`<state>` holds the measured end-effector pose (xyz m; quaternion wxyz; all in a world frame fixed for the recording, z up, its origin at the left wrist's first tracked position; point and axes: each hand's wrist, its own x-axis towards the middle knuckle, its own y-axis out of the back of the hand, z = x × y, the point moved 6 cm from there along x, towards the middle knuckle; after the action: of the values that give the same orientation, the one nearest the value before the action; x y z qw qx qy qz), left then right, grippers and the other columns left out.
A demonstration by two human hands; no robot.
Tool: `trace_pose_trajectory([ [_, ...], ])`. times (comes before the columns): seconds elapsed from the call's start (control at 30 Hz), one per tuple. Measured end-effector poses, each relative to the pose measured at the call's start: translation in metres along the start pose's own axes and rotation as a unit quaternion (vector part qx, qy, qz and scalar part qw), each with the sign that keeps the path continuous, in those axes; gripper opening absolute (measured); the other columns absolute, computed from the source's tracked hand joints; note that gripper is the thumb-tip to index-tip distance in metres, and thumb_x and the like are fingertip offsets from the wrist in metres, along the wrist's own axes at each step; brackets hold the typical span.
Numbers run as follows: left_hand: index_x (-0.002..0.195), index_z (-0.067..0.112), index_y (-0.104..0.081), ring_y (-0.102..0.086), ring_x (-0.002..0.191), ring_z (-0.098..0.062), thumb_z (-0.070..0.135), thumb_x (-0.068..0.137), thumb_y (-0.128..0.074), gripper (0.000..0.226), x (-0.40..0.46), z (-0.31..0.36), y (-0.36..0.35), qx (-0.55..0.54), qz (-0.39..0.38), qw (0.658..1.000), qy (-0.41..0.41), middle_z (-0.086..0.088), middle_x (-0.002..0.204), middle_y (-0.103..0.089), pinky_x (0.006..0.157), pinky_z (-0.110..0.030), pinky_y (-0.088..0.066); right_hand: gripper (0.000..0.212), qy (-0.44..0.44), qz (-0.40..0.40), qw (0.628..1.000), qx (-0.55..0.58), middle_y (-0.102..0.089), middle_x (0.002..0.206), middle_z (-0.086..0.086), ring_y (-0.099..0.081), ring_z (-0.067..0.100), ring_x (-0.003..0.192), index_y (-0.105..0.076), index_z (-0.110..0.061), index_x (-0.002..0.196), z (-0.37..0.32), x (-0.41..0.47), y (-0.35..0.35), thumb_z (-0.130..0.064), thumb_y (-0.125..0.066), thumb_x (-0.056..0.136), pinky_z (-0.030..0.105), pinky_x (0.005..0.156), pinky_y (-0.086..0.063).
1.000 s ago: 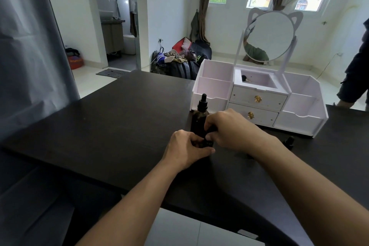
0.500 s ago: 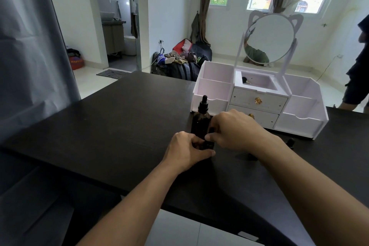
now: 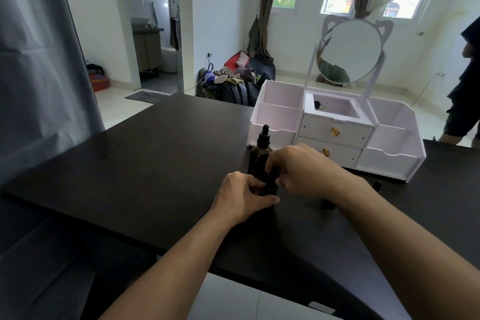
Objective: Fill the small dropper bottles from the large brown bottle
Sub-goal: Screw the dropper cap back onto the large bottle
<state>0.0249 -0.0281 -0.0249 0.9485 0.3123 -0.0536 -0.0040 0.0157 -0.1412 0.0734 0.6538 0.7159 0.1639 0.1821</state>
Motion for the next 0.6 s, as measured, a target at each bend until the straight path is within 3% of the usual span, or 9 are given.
trace_pose_trajectory([
  [0.13,0.101,0.022,-0.075,-0.065,0.084,-0.005,0.045,0.068,-0.083,0.041,0.0003,0.0,0.0003,-0.002,-0.001,1.0,0.001,0.007,0.089,-0.07,0.073,-0.023,-0.052,0.022,-0.013,0.007,1.0,-0.008,-0.06,0.088,-0.002,-0.056,0.016,0.076,-0.065,-0.018,0.111,0.0014,0.0007,-0.0018,-0.026,-0.067,0.09,0.019,0.057,-0.036],
  [0.33,0.103,0.021,-0.074,-0.064,0.085,-0.005,0.044,0.07,-0.082,0.041,0.0003,-0.0001,-0.0007,-0.004,-0.006,1.0,0.0,0.007,0.091,-0.07,0.073,-0.021,-0.049,0.035,0.004,-0.005,1.0,0.006,-0.059,0.095,-0.004,-0.057,0.016,0.086,-0.063,-0.023,0.122,-0.0002,0.0002,-0.0039,-0.01,-0.062,0.089,0.024,0.071,-0.043],
  [0.47,0.102,0.022,-0.075,-0.064,0.086,-0.005,0.045,0.07,-0.082,0.04,0.0007,0.0003,-0.0012,0.005,-0.007,1.0,-0.003,0.007,0.091,-0.071,0.078,-0.026,-0.054,0.027,-0.002,0.007,1.0,-0.003,-0.055,0.091,-0.005,-0.059,0.018,0.088,-0.063,-0.022,0.117,0.0003,0.0005,-0.0068,-0.016,-0.064,0.09,0.023,0.069,-0.04],
  [0.6,0.101,0.022,-0.075,-0.065,0.087,-0.005,0.043,0.07,-0.082,0.037,0.0013,0.0001,-0.0014,-0.003,-0.007,1.0,0.0,0.008,0.092,-0.071,0.08,-0.025,-0.053,0.03,0.006,0.006,1.0,0.004,-0.053,0.088,-0.005,-0.061,0.02,0.089,-0.063,-0.025,0.118,0.0009,0.0003,-0.008,-0.015,-0.064,0.09,0.031,0.076,-0.051],
])
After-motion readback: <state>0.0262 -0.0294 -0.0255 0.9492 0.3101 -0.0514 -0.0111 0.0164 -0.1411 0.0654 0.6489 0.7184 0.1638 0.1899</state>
